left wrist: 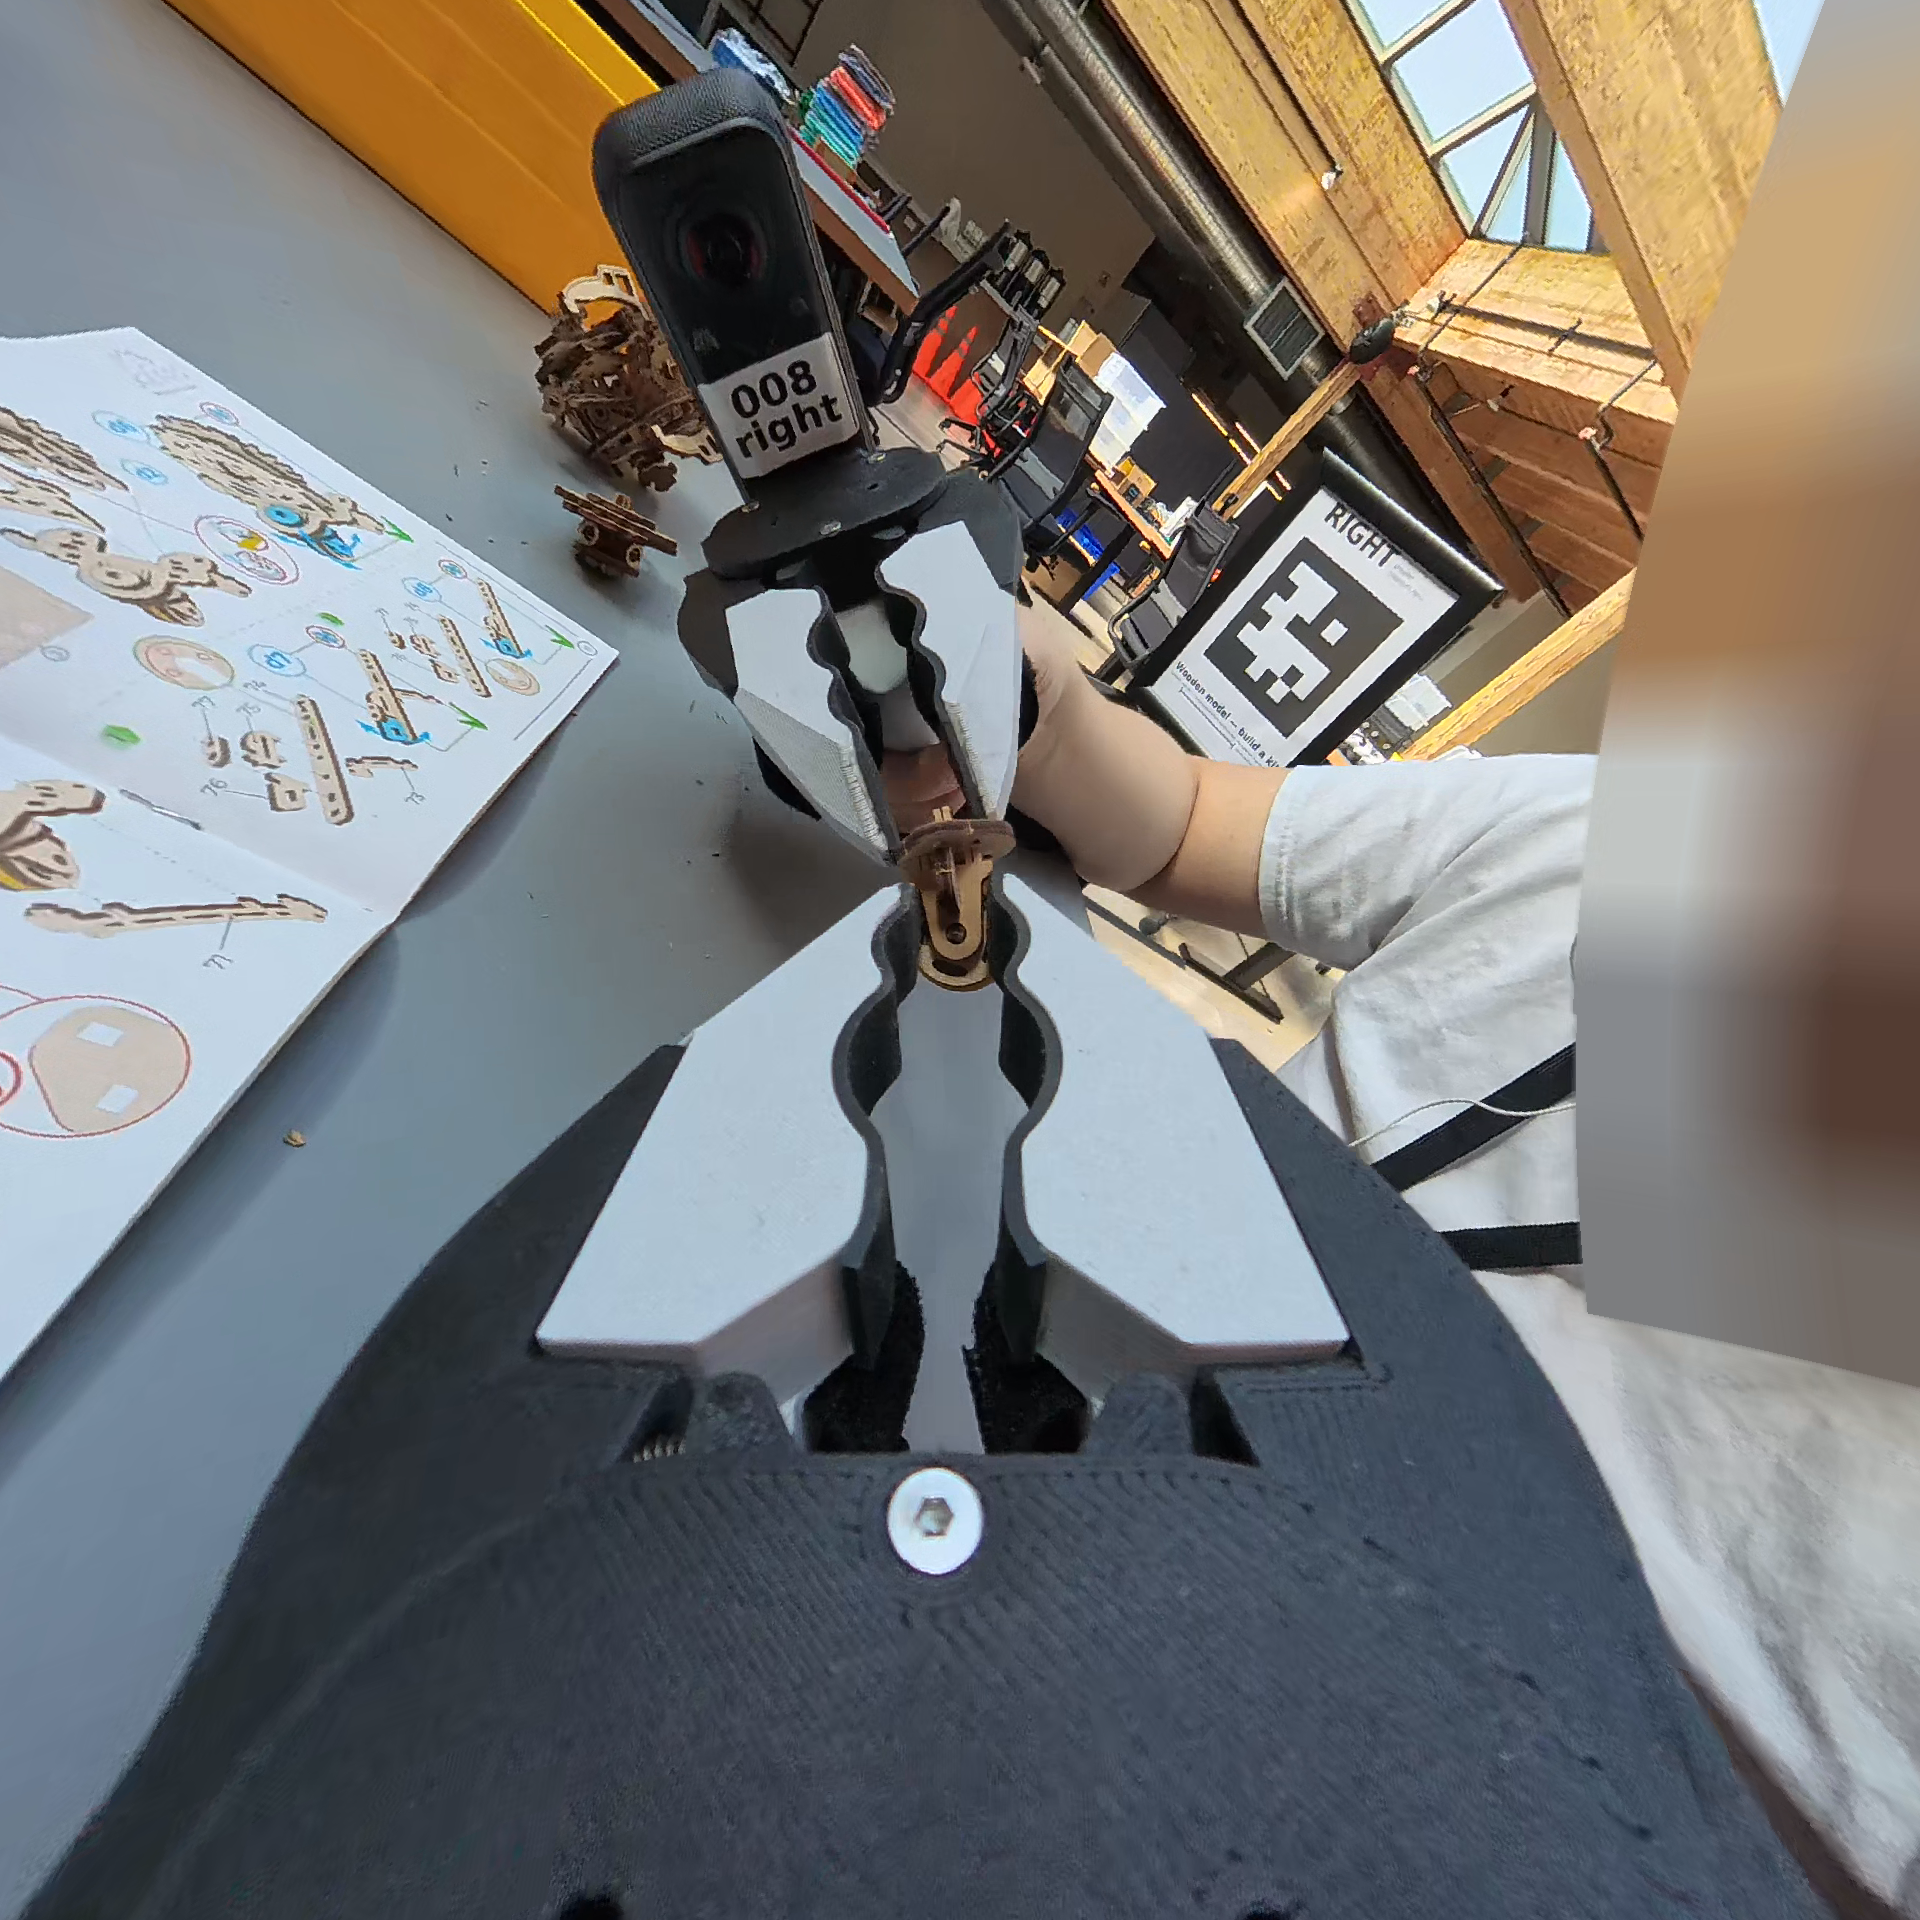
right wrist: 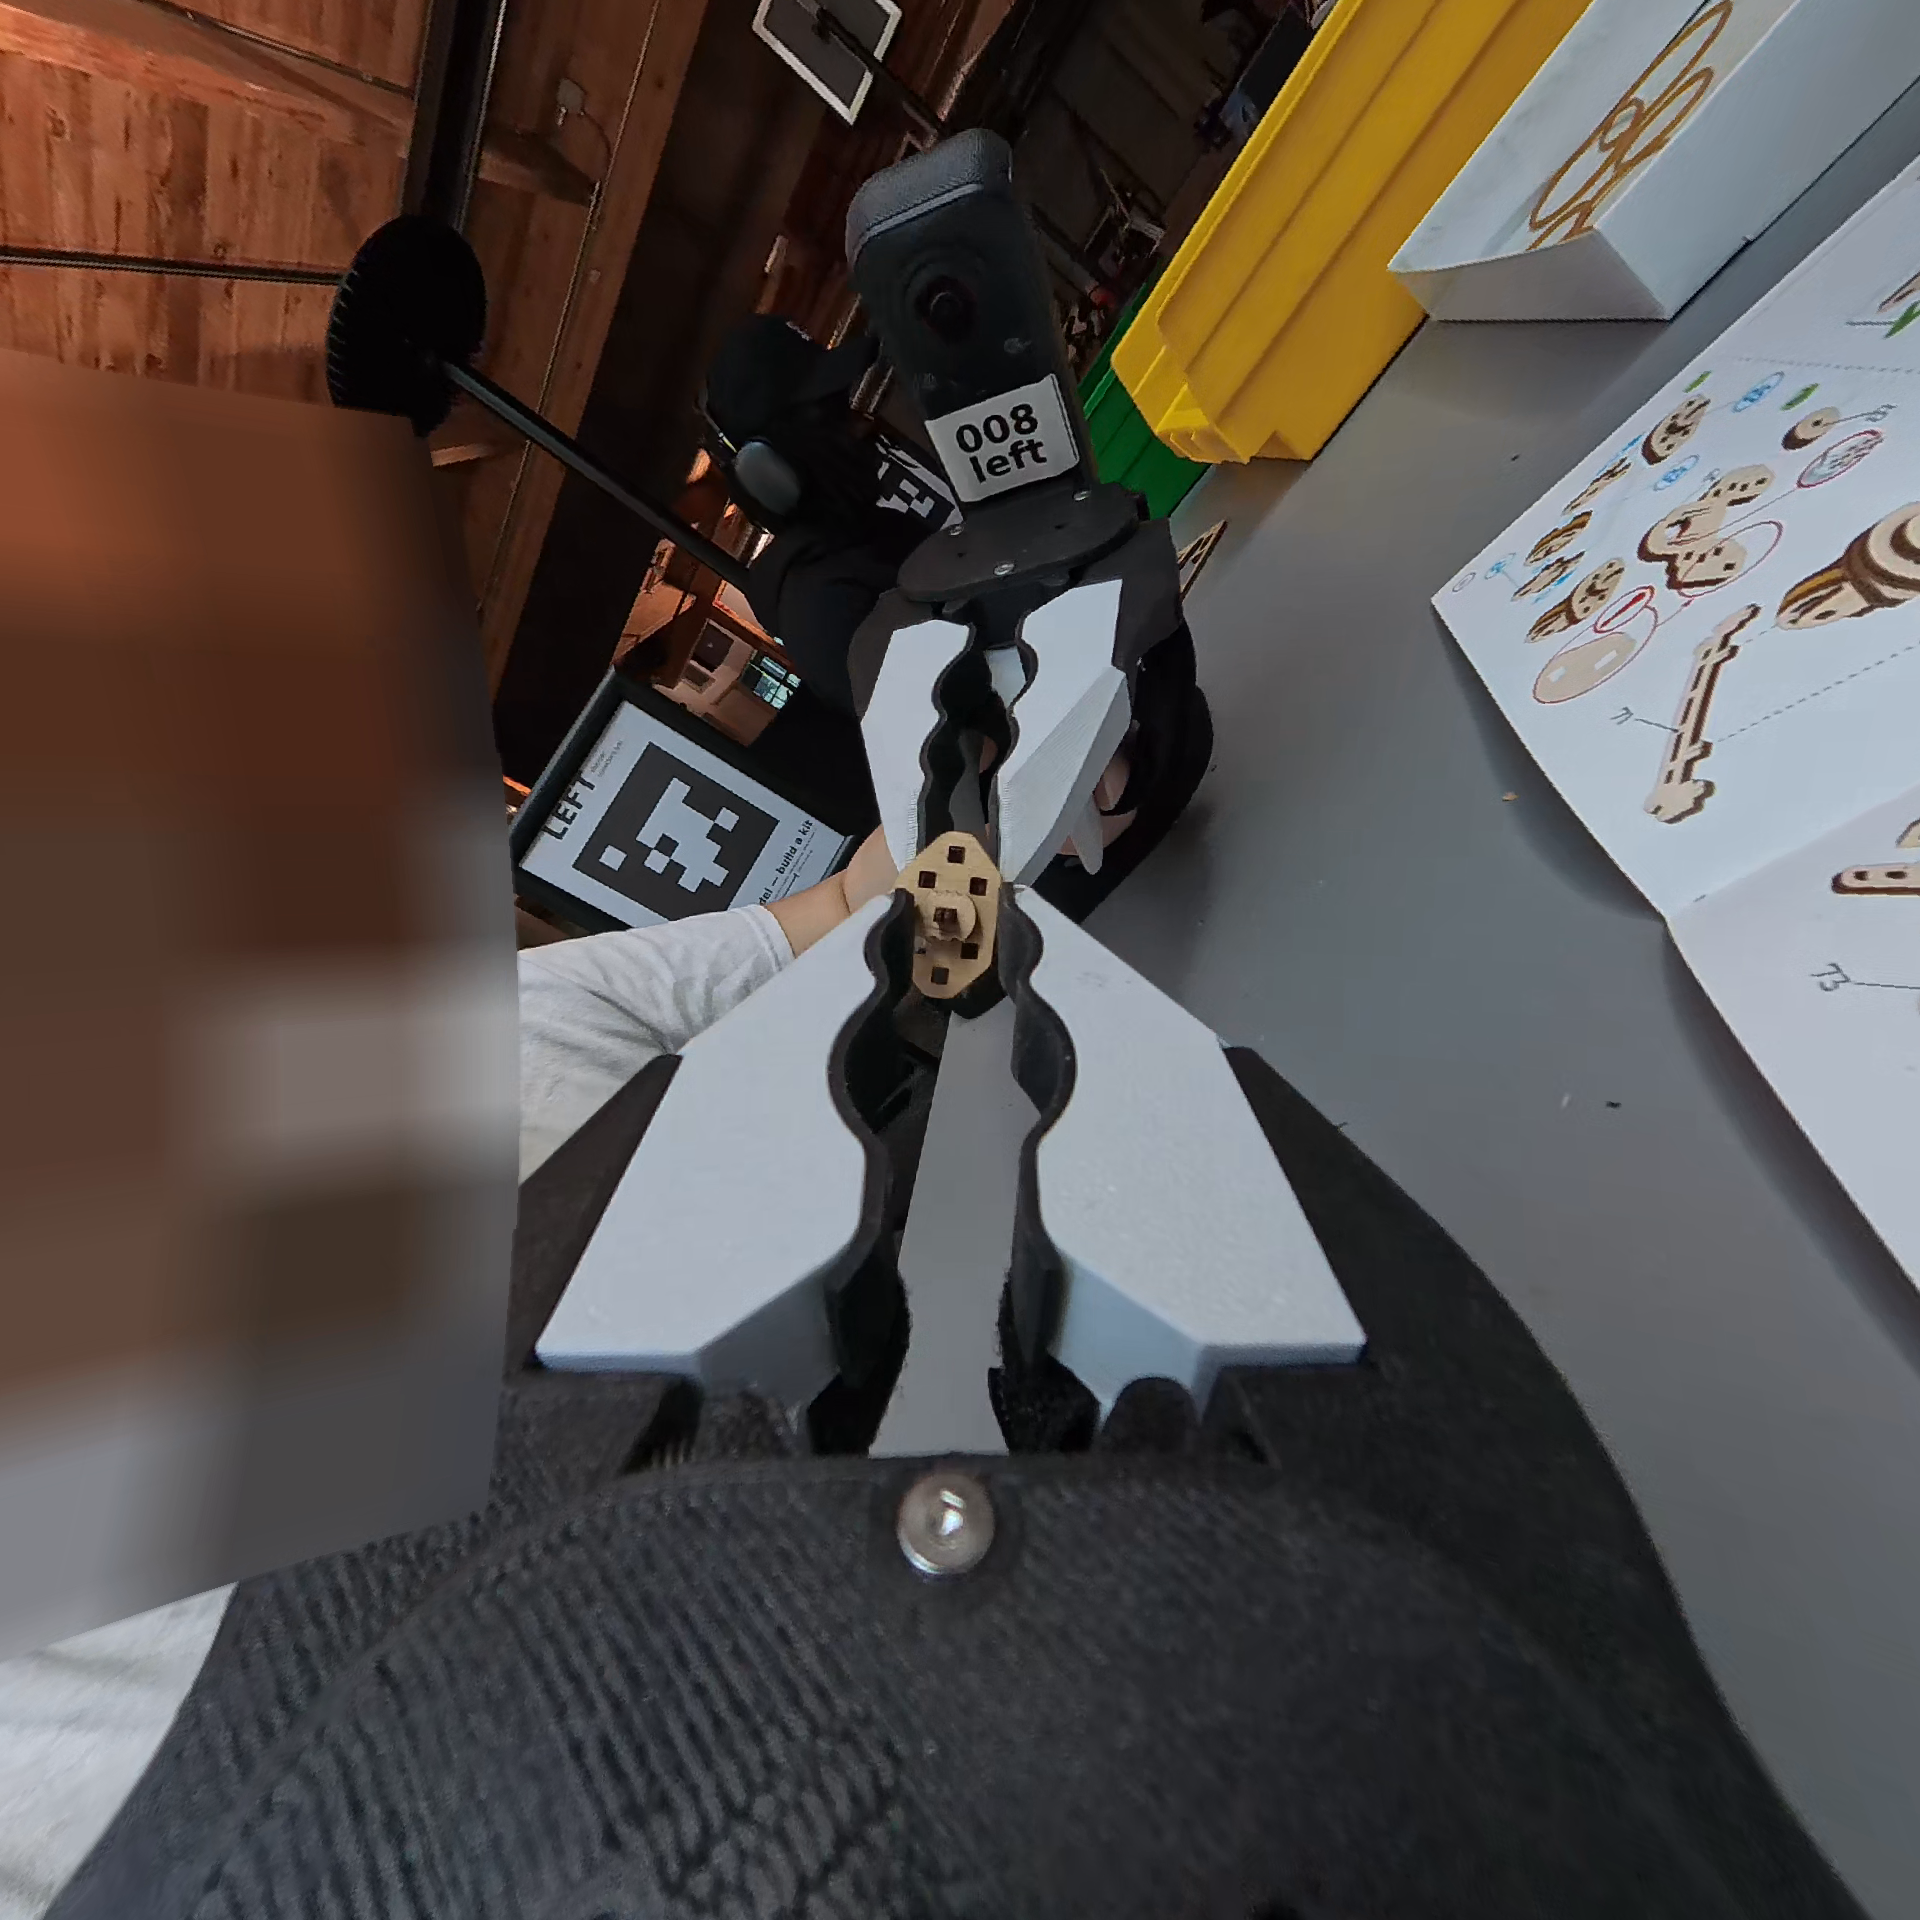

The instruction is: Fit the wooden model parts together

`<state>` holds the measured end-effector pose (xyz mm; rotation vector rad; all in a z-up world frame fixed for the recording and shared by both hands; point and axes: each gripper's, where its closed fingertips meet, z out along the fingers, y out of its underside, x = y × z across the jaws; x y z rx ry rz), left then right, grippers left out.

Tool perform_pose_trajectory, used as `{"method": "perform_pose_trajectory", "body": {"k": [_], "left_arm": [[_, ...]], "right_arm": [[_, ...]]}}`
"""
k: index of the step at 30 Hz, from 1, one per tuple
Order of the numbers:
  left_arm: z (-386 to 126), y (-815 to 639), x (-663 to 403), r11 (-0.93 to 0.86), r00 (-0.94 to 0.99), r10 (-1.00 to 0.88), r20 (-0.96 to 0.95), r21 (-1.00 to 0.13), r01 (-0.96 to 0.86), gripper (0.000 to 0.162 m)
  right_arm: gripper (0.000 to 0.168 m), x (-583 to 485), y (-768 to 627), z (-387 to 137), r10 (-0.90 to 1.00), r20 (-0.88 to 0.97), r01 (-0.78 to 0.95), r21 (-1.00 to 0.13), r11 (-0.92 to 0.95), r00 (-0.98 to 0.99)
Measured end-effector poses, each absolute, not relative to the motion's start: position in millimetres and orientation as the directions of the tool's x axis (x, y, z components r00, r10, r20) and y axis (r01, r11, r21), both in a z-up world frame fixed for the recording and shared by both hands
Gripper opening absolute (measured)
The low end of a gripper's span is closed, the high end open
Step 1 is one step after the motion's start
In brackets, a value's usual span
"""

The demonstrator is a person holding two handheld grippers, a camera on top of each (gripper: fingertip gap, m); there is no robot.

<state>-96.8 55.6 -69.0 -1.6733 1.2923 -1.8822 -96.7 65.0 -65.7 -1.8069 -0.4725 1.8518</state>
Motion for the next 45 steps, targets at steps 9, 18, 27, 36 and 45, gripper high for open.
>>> {"method": "perform_pose_trajectory", "body": {"k": [9,18,27,36,45], "left_arm": [[-77.4,63.5,-96.1,-0.576,-0.205,-0.727,0.655,-0.745,-0.337,0.010],[-90.9,65.2,-96.1,-0.556,-0.155,-0.750,0.643,-0.740,-0.380,0.010],[-97.1,65.4,-94.3,-0.481,-0.135,-0.815,0.564,-0.787,-0.386,0.010],[-110.4,62.8,-91.9,-0.429,-0.125,-0.844,0.522,-0.795,-0.429,0.010],[-113.8,57.0,-90.5,-0.347,-0.135,-0.885,0.445,-0.826,-0.444,0.010]], "right_arm": [[0.014,-96.1,70.7,-76.0,0.568,-0.822,-0.098,-0.569,-0.817,0.039],[0.014,-96.8,70.3,-90.7,0.686,-0.711,0.013,-0.693,-0.721,0.155],[0.014,-95.8,70.4,-97.6,0.698,-0.695,0.033,-0.704,-0.709,0.172],[0.014,-93.2,69.0,-109.5,0.731,-0.643,0.110,-0.729,-0.675,0.228],[0.013,-92.4,65.4,-110.7,0.772,-0.596,0.152,-0.761,-0.631,0.224]]}}
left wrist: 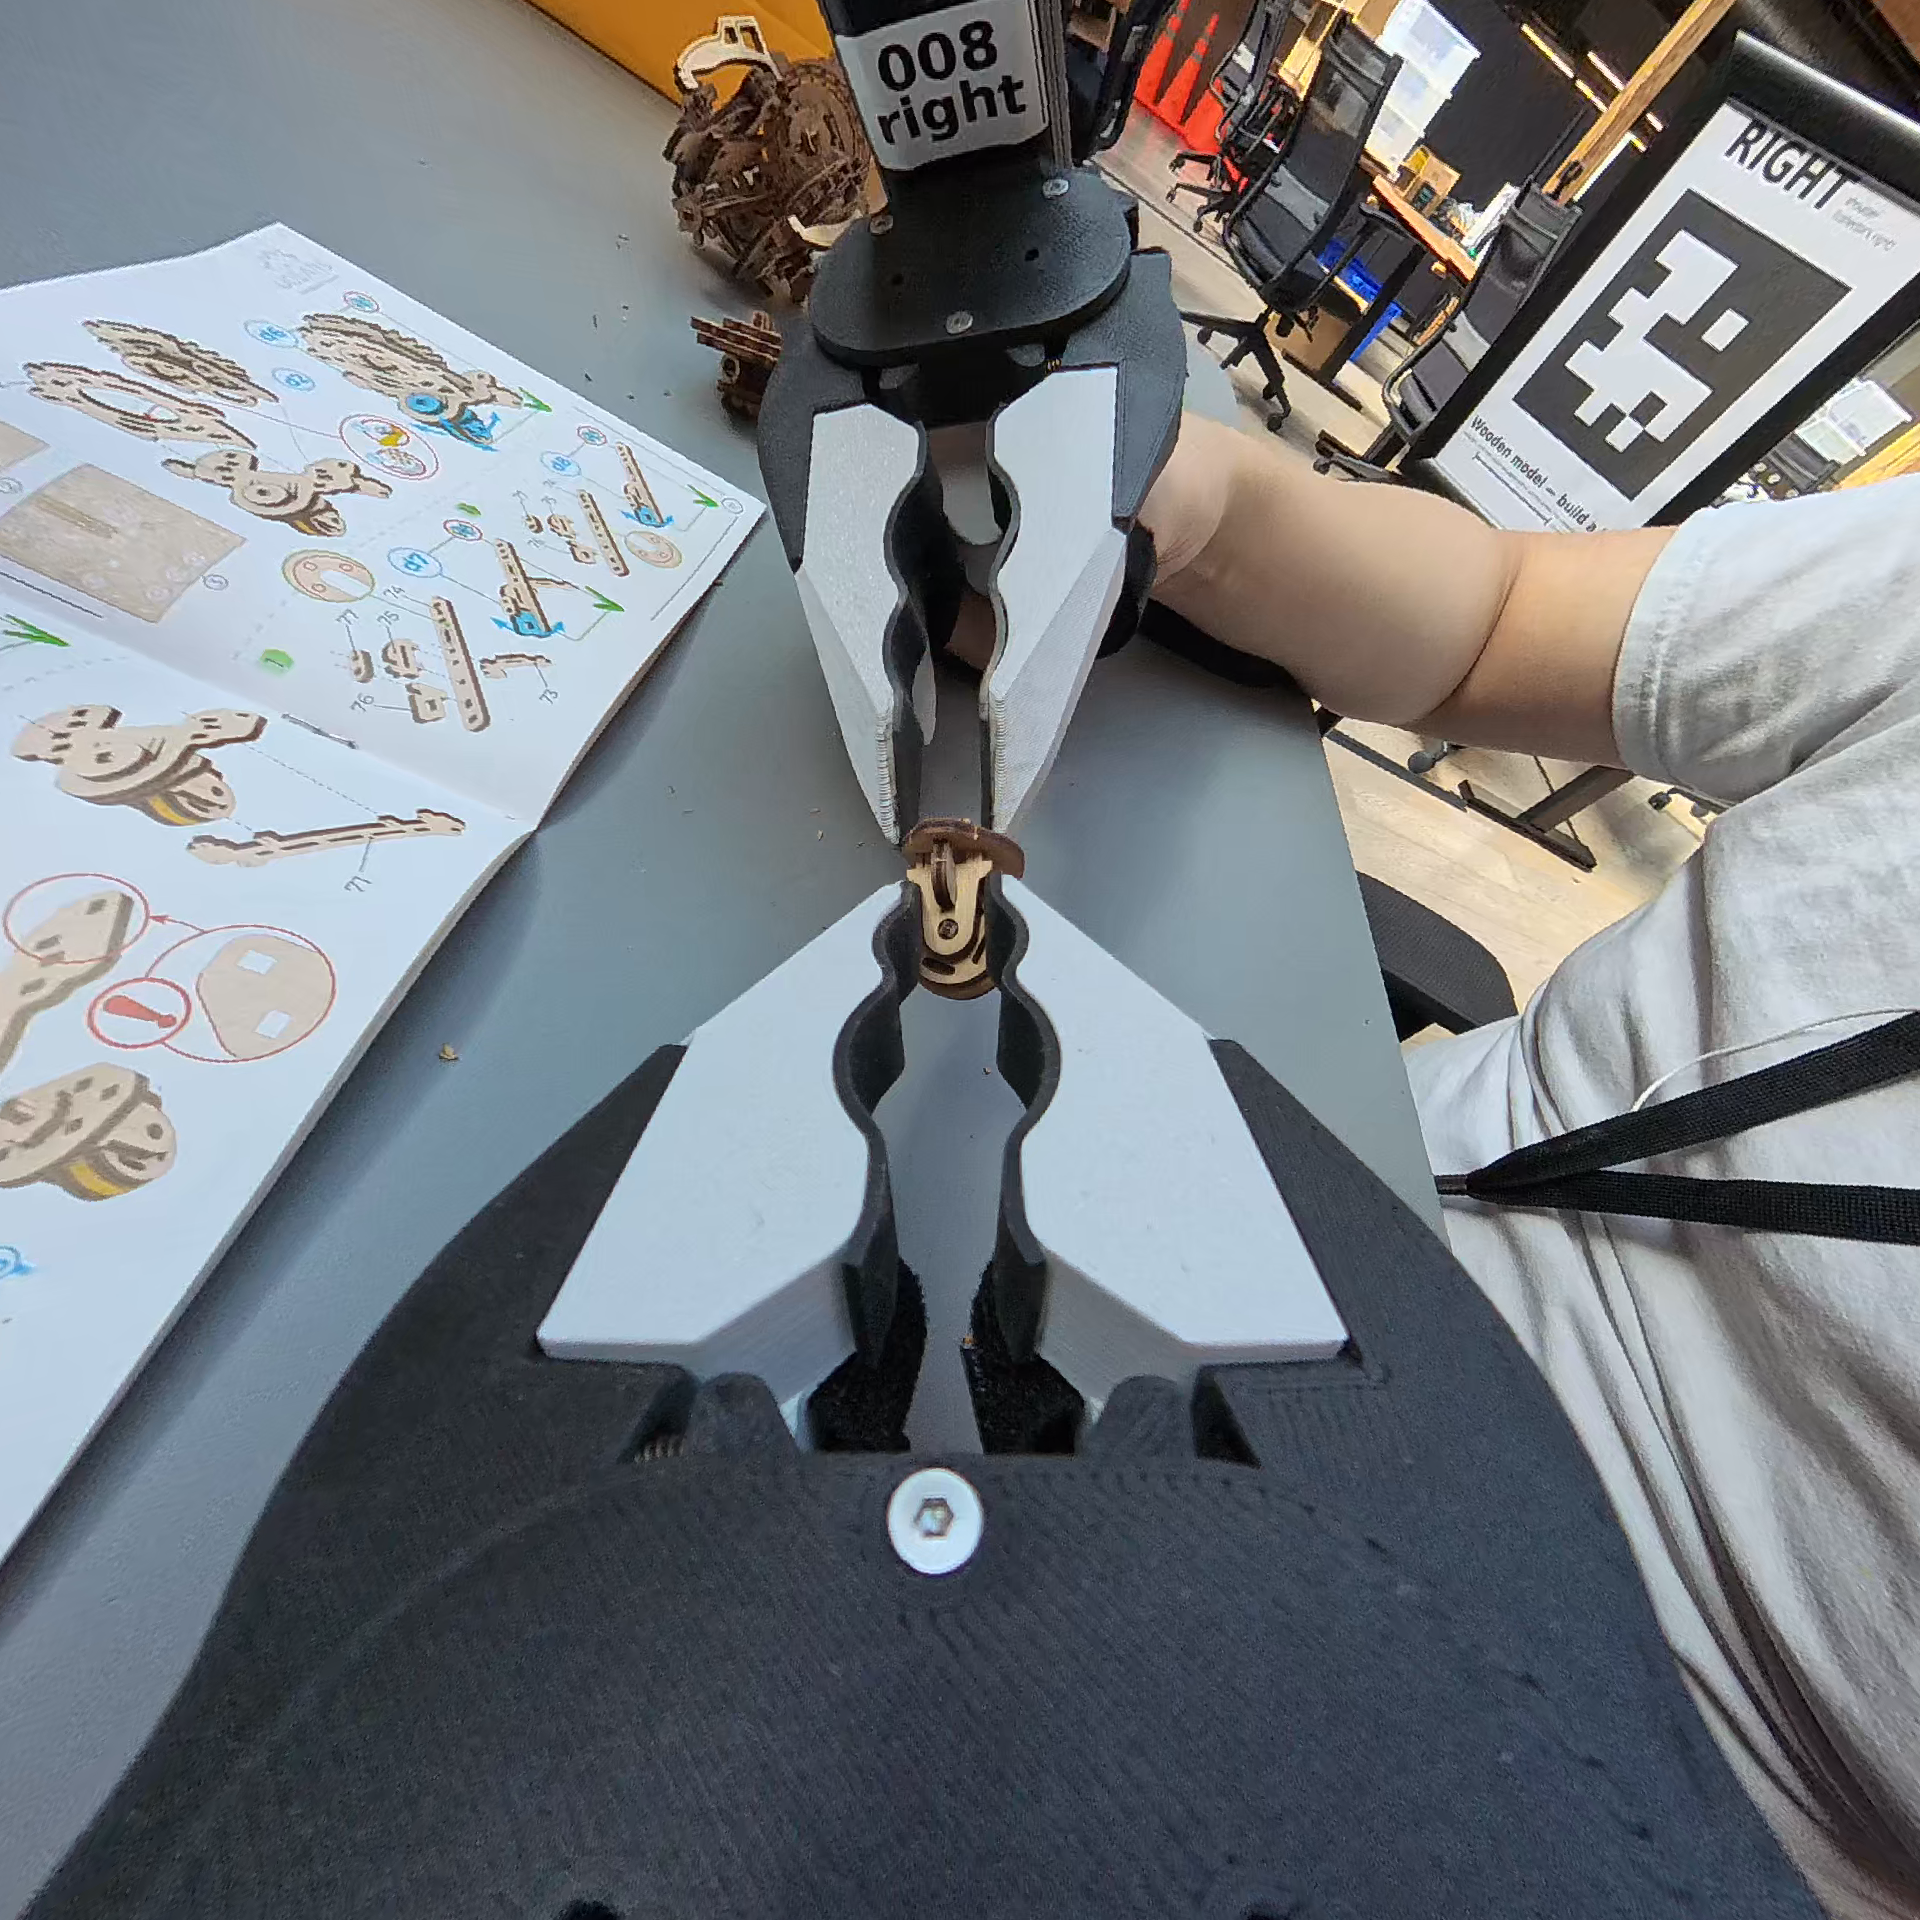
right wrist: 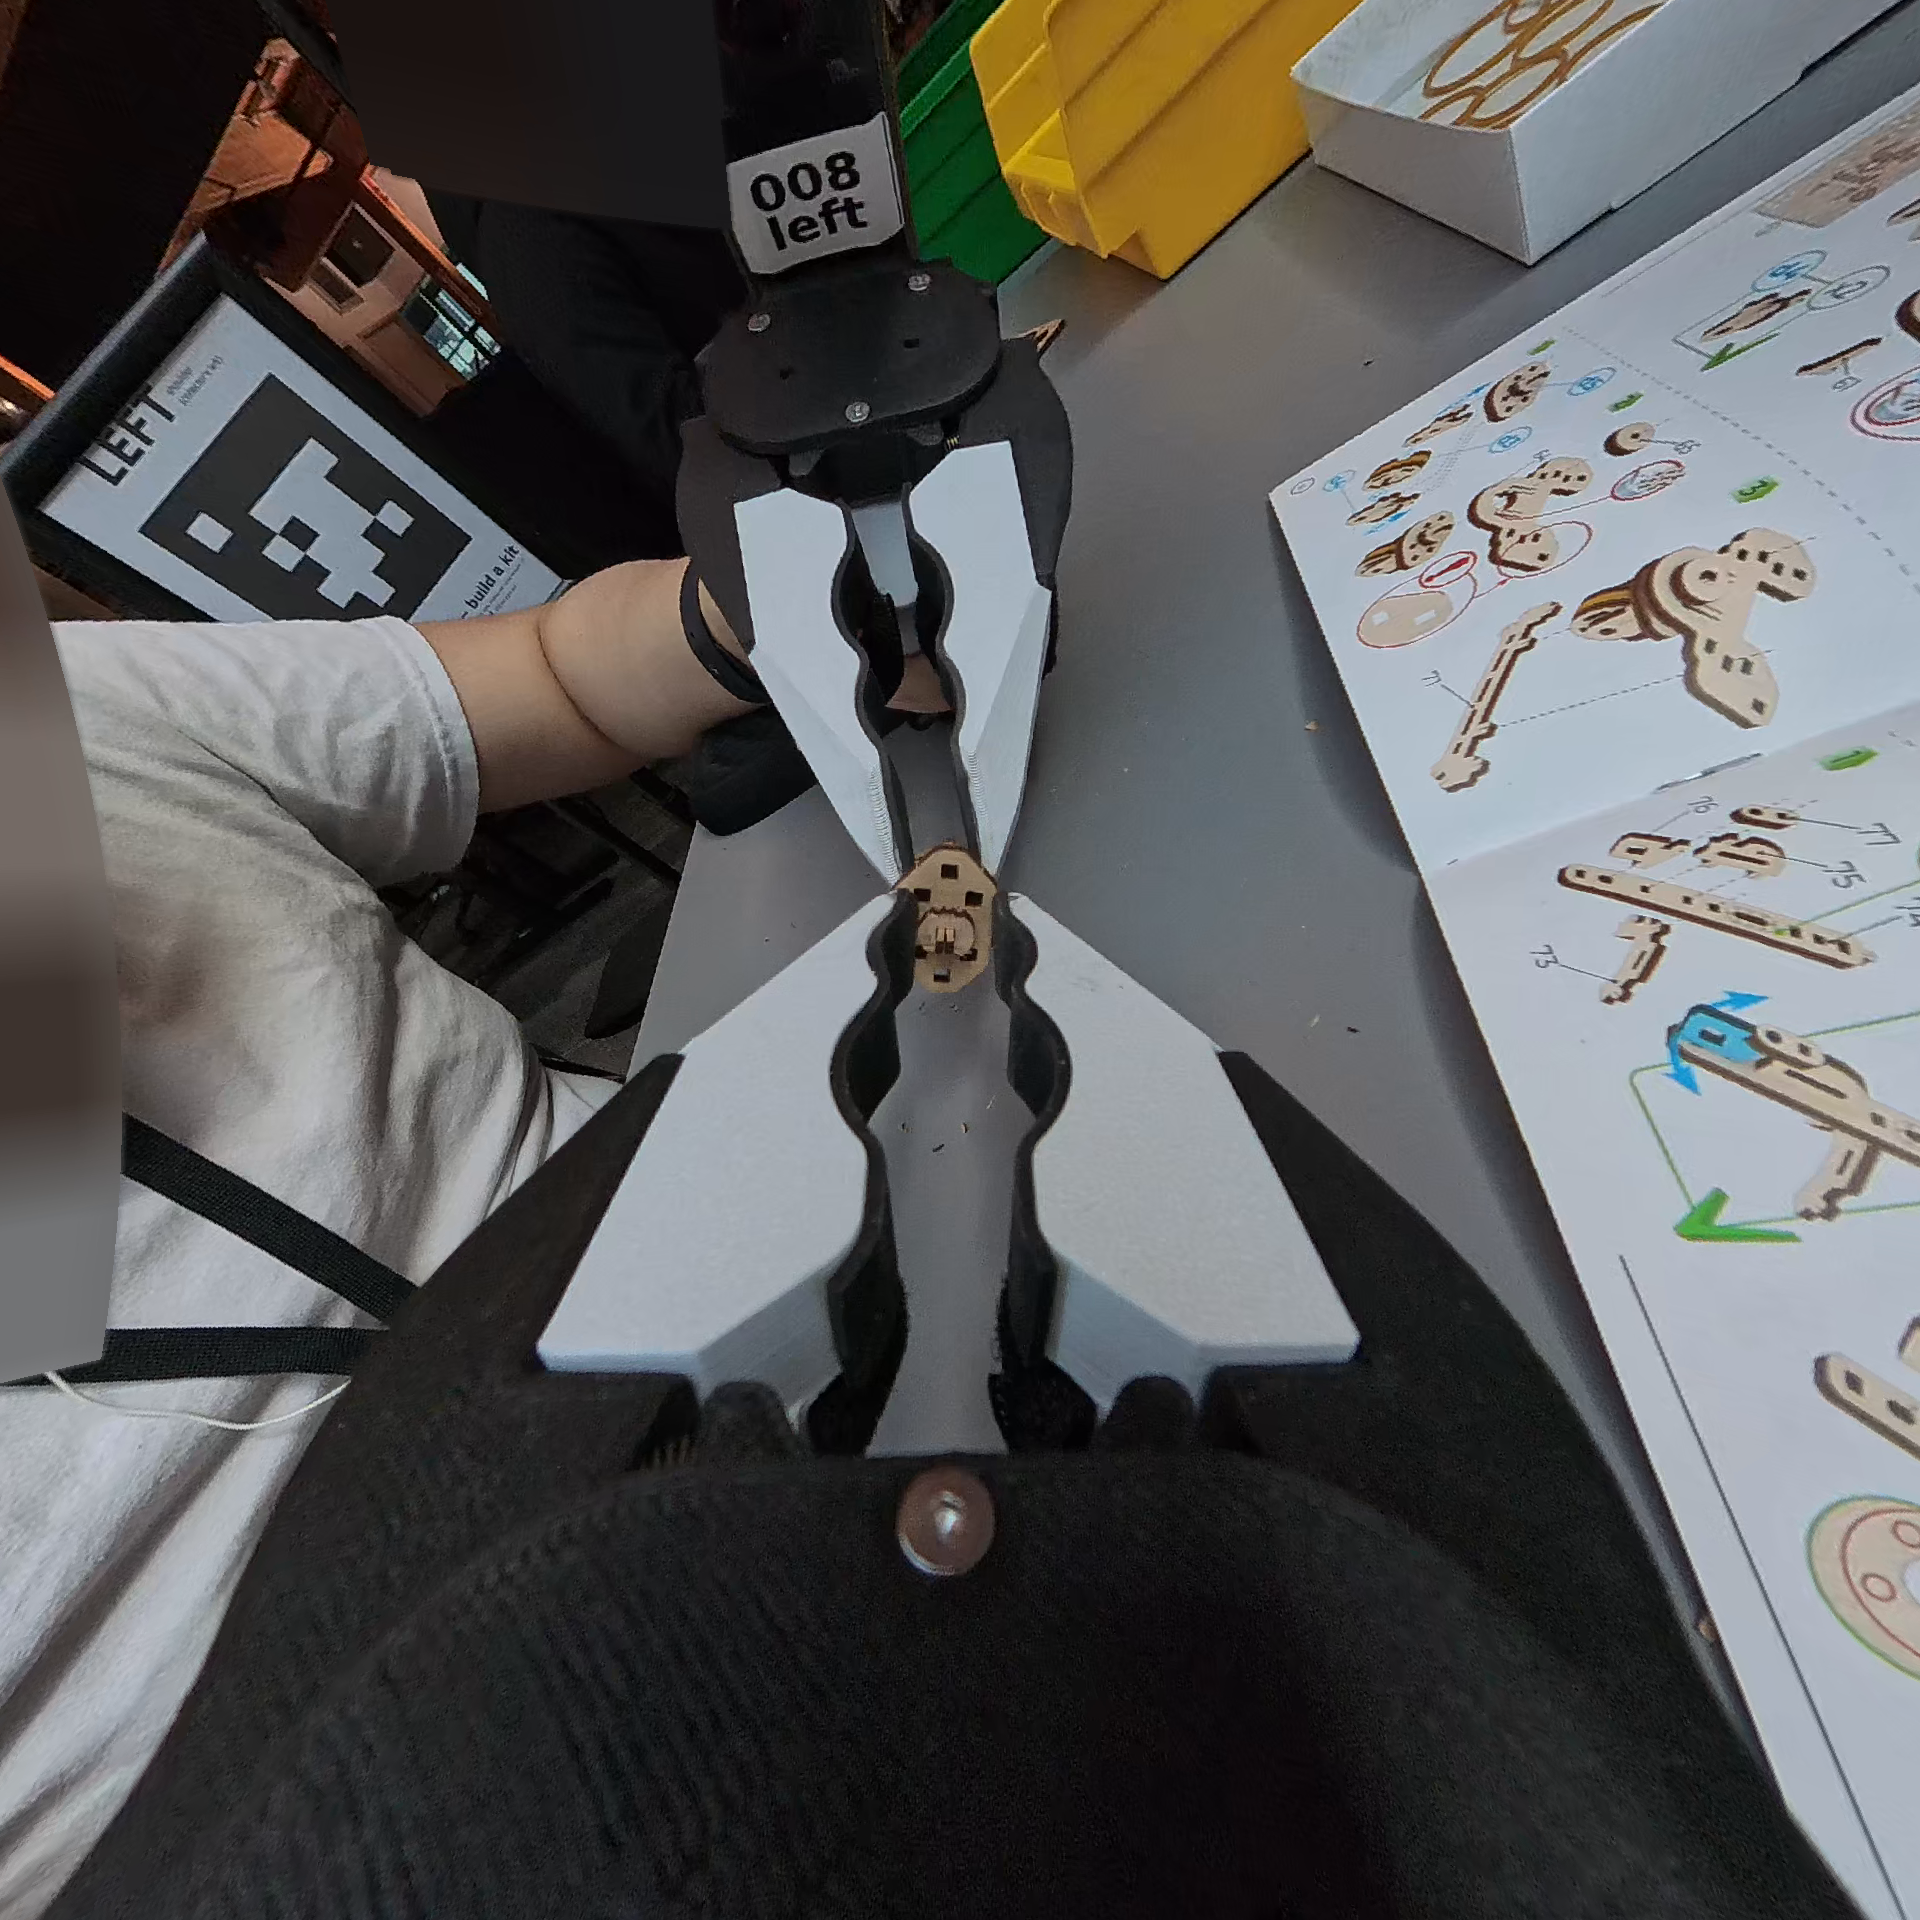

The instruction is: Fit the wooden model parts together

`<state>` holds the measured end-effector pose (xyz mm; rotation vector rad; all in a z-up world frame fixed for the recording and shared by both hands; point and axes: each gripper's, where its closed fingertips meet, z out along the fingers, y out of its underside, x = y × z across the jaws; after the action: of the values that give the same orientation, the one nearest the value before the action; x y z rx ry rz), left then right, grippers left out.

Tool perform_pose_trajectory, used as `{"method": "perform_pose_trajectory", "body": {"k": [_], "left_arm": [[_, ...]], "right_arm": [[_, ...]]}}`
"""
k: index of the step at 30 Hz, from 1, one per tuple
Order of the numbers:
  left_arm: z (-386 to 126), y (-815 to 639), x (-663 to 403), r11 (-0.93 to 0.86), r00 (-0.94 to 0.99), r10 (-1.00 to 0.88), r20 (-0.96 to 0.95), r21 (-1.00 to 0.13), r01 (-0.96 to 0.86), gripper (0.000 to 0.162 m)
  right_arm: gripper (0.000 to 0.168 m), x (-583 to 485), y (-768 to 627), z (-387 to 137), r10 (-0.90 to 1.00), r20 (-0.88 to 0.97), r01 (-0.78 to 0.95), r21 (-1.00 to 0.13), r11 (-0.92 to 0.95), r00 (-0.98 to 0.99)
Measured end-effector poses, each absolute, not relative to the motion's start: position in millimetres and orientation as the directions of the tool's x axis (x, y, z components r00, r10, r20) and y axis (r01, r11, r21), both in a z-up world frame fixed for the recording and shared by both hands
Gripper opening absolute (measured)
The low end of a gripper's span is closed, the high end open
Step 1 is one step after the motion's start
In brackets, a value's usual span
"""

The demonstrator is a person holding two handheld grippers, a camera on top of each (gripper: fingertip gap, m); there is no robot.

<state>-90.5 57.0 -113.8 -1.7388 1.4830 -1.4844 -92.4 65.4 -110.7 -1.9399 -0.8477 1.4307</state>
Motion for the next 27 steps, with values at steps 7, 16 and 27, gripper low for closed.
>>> {"method": "perform_pose_trajectory", "body": {"k": [7,16,27], "left_arm": [[-119.4,58.4,-89.6,-0.348,-0.109,-0.890,0.444,-0.812,-0.468,0.009],[-116.7,58.8,-88.2,-0.326,-0.115,-0.903,0.414,-0.833,-0.447,0.010],[-111.3,60.0,-87.2,-0.233,-0.117,-0.946,0.304,-0.883,-0.408,0.010]], "right_arm": [[0.005,-92.8,65.9,-113.4,0.788,-0.560,0.165,-0.778,-0.606,0.256],[0.000,-91.5,63.6,-109.3,0.816,-0.519,0.188,-0.801,-0.568,0.253],[0.001,-90.0,66.3,-104.3,0.858,-0.424,0.200,-0.850,-0.487,0.290]]}}
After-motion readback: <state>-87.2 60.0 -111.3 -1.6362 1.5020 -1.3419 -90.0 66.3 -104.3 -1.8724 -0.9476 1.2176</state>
